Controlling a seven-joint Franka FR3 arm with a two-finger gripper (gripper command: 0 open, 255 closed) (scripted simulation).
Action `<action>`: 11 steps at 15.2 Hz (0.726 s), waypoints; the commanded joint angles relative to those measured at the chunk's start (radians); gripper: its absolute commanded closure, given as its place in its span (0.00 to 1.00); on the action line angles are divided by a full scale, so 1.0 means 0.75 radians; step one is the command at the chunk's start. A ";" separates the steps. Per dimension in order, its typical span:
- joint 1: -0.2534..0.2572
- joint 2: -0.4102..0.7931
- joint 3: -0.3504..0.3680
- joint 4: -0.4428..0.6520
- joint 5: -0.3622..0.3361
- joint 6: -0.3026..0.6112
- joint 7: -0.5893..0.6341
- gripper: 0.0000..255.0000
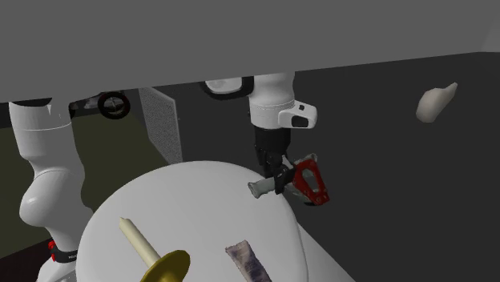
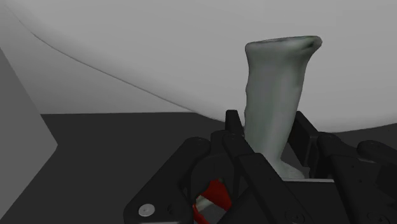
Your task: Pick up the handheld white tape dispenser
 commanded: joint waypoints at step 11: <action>-0.022 0.031 -0.008 0.222 0.019 -0.192 0.008 1.00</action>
